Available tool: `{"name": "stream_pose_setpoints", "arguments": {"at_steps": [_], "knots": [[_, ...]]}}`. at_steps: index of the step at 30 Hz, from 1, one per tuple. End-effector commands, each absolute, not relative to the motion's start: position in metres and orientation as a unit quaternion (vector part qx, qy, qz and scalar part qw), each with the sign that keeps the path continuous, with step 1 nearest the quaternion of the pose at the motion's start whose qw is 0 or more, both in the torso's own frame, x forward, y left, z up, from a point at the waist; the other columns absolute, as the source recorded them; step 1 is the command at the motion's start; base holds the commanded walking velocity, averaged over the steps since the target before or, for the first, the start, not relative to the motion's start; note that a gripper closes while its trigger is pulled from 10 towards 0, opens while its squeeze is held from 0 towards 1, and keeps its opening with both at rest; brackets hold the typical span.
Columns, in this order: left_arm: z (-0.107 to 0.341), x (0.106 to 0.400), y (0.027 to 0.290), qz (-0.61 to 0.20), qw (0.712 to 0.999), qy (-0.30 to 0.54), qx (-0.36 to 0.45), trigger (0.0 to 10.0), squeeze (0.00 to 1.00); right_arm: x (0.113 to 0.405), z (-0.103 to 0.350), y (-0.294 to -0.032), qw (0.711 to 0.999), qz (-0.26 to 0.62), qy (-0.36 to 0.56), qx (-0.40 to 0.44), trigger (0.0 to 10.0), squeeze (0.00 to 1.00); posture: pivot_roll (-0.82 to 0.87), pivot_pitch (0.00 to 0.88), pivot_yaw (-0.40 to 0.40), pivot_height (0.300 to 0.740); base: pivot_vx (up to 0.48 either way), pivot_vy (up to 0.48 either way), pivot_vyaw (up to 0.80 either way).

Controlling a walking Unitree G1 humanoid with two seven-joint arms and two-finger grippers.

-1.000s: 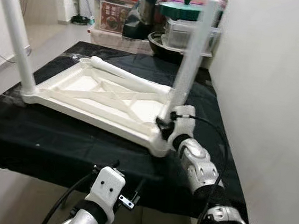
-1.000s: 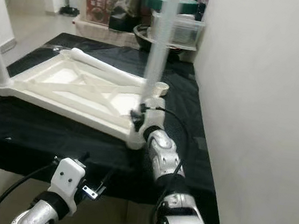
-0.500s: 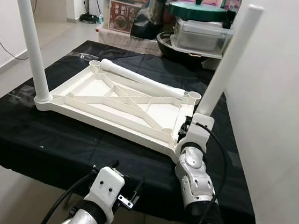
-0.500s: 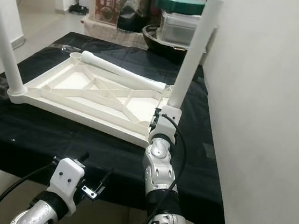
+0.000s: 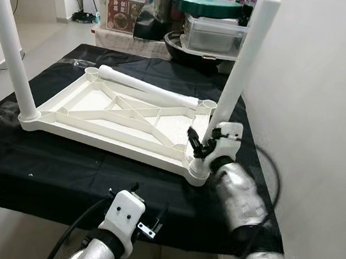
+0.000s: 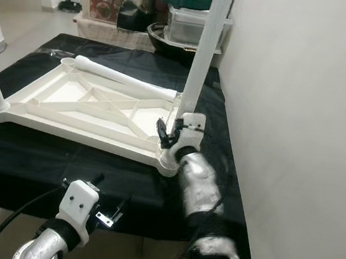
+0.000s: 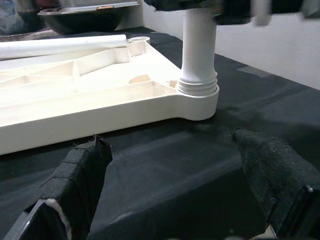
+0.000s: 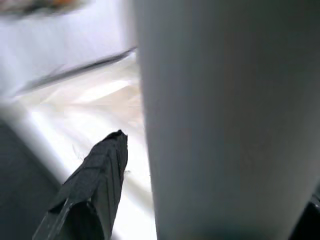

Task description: Building children table

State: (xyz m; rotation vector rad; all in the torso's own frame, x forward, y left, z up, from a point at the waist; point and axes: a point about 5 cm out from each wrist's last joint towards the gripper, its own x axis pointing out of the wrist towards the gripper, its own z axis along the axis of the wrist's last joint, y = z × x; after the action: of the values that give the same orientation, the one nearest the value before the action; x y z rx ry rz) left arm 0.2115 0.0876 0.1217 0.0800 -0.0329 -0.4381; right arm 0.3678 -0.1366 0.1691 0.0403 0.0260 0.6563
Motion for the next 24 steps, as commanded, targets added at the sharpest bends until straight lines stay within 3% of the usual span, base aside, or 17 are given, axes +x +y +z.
{"name": "stream_pose_setpoints", "arguments": {"at_steps": [1, 4, 5, 8, 13, 14, 15, 16, 17, 22, 24], "knots": [[0.119, 0.212, 0.087, -0.219, 0.975, -0.013, 0.039, 10.0, 0.00, 0.358, 0.155, -0.120, 0.901, 0.430, 0.055, 0.023, 10.0, 0.00, 0.12, 0.000, -0.099, 0.740, 0.000, 0.000, 0.00], [0.119, 0.212, 0.087, -0.219, 0.975, -0.013, 0.040, 10.0, 0.00, 0.342, 0.152, -0.118, 0.818, 0.568, 0.090, 0.000, 10.0, 0.00, 0.12, 0.001, -0.098, 0.740, 0.000, 0.000, 0.00], [0.119, 0.212, 0.087, -0.219, 0.975, -0.013, 0.040, 10.0, 0.00, 0.342, 0.152, -0.118, 0.818, 0.568, 0.090, 0.000, 10.0, 0.00, 0.12, 0.001, -0.098, 0.740, 0.000, 0.000, 0.00], [0.120, 0.212, 0.087, -0.221, 0.974, -0.014, 0.040, 10.0, 0.00, 0.335, 0.154, -0.113, 0.763, 0.638, 0.102, -0.004, 10.0, 0.00, 0.13, 0.001, -0.096, 0.740, 0.000, 0.000, 0.00], [0.120, 0.213, 0.087, -0.222, 0.974, -0.014, 0.039, 10.0, 0.00, 0.336, 0.159, -0.108, 0.735, 0.671, 0.098, -0.008, 10.0, 0.00, 0.13, 0.000, -0.096, 0.740, 0.000, 0.000, 0.00], [0.119, 0.213, 0.087, -0.222, 0.974, -0.013, 0.040, 10.0, 0.00, 0.337, 0.159, -0.106, 0.729, 0.677, 0.101, -0.018, 3.6, 0.00, 0.13, 0.000, -0.095, 0.740, 0.000, 0.000, 0.00], [0.119, 0.213, 0.087, -0.221, 0.974, -0.013, 0.040, 10.0, 0.00, 0.339, 0.159, -0.103, 0.734, 0.671, 0.098, -0.027, 0.0, 0.00, 0.13, 0.000, -0.098, 0.740, 0.000, 0.000, 0.00], [0.119, 0.213, 0.087, -0.221, 0.974, -0.013, 0.040, 10.0, 0.00, 0.339, 0.159, -0.103, 0.734, 0.671, 0.098, -0.027, 0.0, 0.00, 0.13, 0.000, -0.098, 0.740, 0.000, 0.000, 0.00], [0.119, 0.213, 0.087, -0.221, 0.974, -0.013, 0.040, 10.0, 0.00, 0.345, 0.159, -0.099, 0.757, 0.647, 0.090, -0.029, 0.0, 0.00, 0.13, 0.000, -0.098, 0.740, 0.000, 0.000, 0.00], [0.119, 0.213, 0.087, -0.221, 0.974, -0.013, 0.040, 10.0, 0.00, 0.350, 0.160, -0.099, 0.800, 0.596, 0.064, -0.023, 0.0, 0.00, 0.13, 0.000, -0.094, 0.740, 0.000, 0.000, 0.00], [0.119, 0.213, 0.087, -0.222, 0.974, -0.012, 0.039, 10.0, 0.00, 0.358, 0.154, -0.102, 0.858, 0.510, 0.063, -0.007, 0.0, 0.00, 0.12, 0.000, -0.095, 0.740, 0.000, 0.000, 0.00]]}}
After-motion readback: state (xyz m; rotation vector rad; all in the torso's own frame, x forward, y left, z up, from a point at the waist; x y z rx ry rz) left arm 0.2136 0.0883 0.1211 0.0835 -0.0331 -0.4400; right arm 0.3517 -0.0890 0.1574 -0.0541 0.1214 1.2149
